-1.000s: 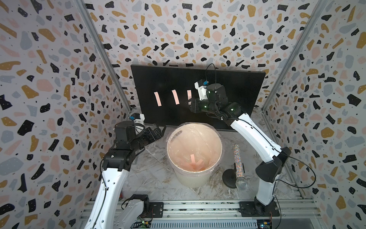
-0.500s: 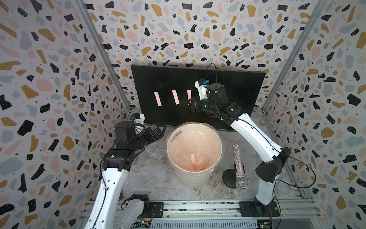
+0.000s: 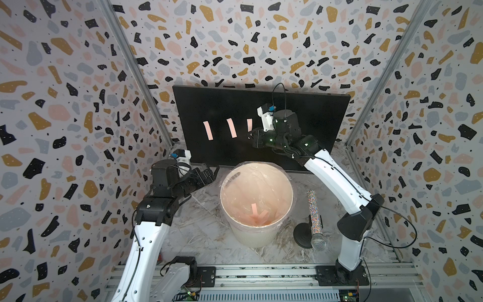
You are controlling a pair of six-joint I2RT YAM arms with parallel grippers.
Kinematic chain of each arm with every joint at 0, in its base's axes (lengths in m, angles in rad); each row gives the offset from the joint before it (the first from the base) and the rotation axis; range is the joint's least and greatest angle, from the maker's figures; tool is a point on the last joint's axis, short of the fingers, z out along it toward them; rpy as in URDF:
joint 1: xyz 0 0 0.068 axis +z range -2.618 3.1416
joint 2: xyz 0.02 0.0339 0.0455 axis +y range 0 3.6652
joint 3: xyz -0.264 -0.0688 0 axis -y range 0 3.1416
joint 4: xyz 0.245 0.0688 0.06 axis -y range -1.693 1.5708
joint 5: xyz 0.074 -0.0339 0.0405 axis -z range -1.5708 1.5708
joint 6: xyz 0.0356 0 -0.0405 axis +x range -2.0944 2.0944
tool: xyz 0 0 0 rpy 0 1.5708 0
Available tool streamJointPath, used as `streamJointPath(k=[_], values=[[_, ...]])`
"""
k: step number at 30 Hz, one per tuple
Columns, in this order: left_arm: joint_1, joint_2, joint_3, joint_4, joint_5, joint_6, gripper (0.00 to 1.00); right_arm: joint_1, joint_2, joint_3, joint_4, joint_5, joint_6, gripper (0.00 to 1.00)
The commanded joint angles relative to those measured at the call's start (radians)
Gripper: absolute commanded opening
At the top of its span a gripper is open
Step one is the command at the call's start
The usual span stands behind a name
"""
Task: Remove the sticky note from the monitor
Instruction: Tear off the sticky note from the monitor.
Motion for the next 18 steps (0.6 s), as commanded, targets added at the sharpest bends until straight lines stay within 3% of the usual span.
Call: streamJointPath(k=[1, 18], values=[[0.006, -0.01, 0.039, 0.019, -0.004, 0.011, 0.99, -0.003, -0.04, 0.019, -0.017, -0.012, 0.008, 0.0], [0.006, -0.012, 0.032, 0.025, 0.003, -0.002, 0.99, -0.002, -0.144, -0.103, -0.016, -0.05, 0.049, 0.0]])
